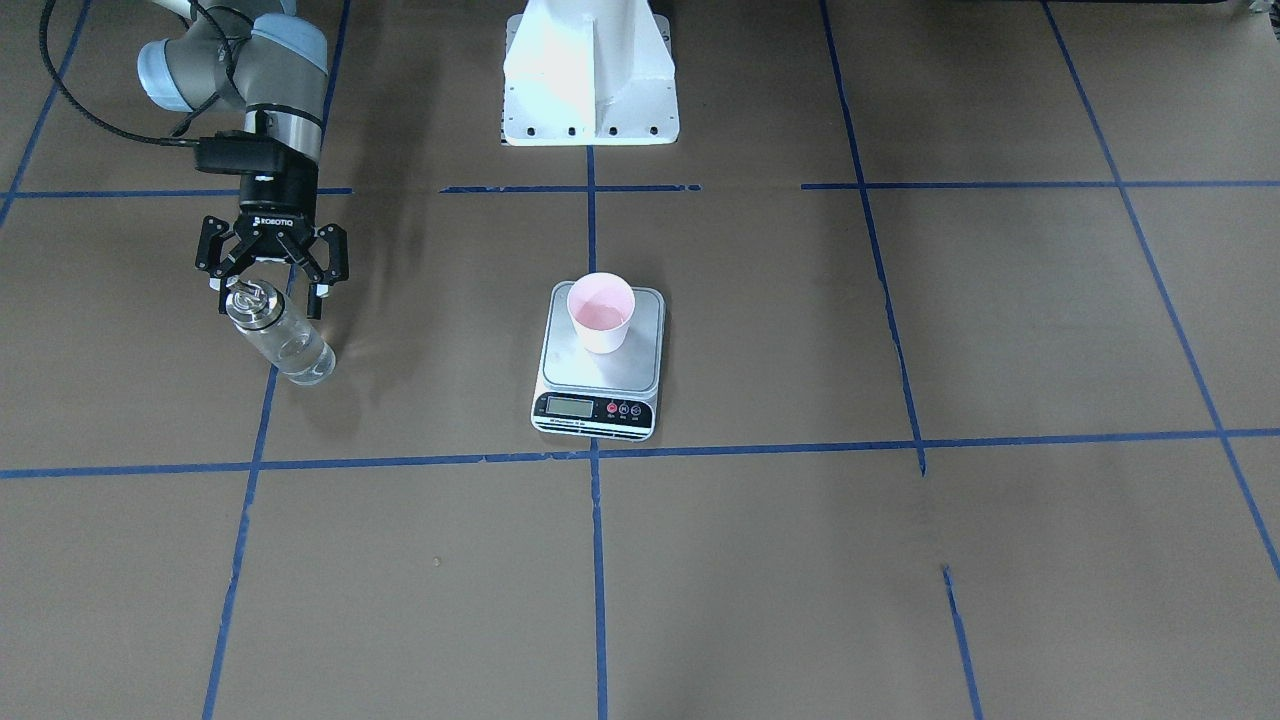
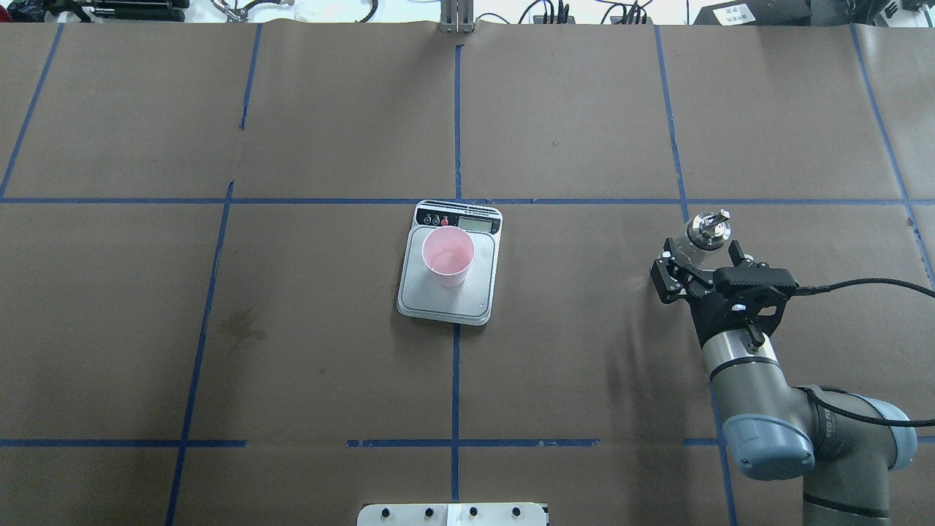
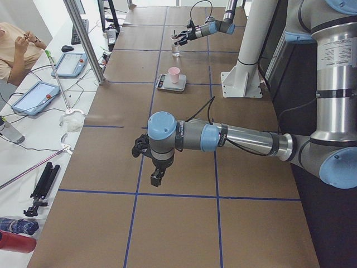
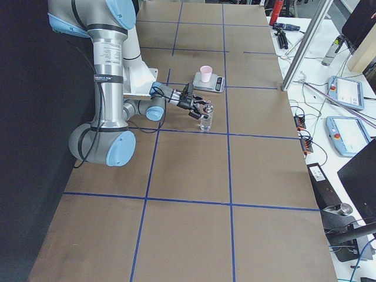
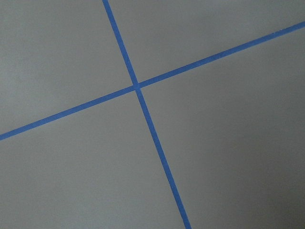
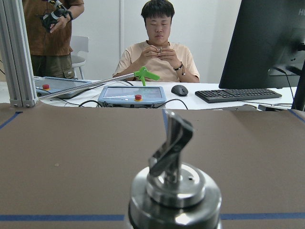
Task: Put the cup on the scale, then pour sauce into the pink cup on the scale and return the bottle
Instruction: 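Open the right gripper and withdraw the right arm from the bottle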
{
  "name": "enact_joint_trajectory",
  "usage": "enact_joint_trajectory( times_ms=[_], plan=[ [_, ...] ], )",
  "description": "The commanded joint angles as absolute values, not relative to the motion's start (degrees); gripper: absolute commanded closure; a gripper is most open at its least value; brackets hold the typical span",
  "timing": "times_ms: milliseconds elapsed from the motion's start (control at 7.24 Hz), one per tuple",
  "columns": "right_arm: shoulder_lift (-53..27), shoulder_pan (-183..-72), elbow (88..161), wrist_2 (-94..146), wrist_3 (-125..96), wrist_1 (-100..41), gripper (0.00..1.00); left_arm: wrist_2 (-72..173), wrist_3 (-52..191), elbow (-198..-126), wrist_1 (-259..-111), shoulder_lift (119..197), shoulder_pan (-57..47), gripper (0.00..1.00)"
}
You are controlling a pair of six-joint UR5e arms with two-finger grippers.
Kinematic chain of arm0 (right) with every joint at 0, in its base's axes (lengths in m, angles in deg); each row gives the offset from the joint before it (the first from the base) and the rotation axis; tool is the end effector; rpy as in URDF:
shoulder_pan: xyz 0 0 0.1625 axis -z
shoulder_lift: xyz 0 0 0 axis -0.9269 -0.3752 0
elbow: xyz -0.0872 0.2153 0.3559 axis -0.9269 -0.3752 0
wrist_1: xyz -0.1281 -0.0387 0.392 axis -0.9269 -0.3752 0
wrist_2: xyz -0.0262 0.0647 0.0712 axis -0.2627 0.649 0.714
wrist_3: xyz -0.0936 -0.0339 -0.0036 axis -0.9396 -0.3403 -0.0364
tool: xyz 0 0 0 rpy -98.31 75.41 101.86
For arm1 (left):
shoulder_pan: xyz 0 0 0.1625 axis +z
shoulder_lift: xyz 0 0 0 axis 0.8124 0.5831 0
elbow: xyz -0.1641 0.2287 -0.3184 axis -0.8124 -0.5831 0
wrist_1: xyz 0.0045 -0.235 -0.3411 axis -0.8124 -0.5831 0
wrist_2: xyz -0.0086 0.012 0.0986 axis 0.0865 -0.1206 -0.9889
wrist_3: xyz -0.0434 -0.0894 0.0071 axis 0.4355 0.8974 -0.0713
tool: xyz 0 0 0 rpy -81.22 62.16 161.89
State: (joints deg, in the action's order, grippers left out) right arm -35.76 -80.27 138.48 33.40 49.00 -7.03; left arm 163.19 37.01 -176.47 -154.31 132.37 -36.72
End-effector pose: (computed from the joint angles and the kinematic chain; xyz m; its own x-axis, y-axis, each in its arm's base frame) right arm -0.4055 -0.3128 0.4447 0.7461 0.0742 0.6617 -0.6364 0.3717 0.6759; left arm -0.0717 -0.4454 0.5847 0.6853 0.3480 -0.6397 -0.2026 0.9349 0.2915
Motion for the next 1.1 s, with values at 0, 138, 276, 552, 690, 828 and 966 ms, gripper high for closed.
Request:
enact_joint_trajectory(
  times_ms=[0,138,276,552,690,828,966],
  plan=[
    [-40.6,-77.2,138.4,30.7,49.6,-0.1,0.00,163.2,37.0,-176.5,-154.3,132.4,-36.7,0.00],
    [-41.5,-75.8,138.3,29.1,49.7,0.3,0.00,163.2,37.0,-176.5,-154.3,132.3,-36.7,0.00],
    [-42.1,-74.7,138.1,28.0,50.1,0.3,0.00,163.2,37.0,-176.5,-154.2,132.3,-36.7,0.00],
    [-44.5,-74.6,138.4,29.3,49.5,1.9,0.00,163.2,36.9,-176.4,-154.3,132.2,-36.8,0.00],
    [-45.9,-74.7,138.8,31.4,46.5,2.0,0.00,163.2,37.0,-176.5,-154.2,132.1,-36.8,0.00],
    [-46.2,-76.0,138.7,33.0,44.4,2.7,0.00,163.2,37.0,-176.5,-154.2,131.9,-36.8,0.00],
    [-46.2,-80.4,138.7,37.9,40.8,2.9,0.00,163.2,37.0,-176.5,-154.3,131.9,-36.8,0.00]
  ],
)
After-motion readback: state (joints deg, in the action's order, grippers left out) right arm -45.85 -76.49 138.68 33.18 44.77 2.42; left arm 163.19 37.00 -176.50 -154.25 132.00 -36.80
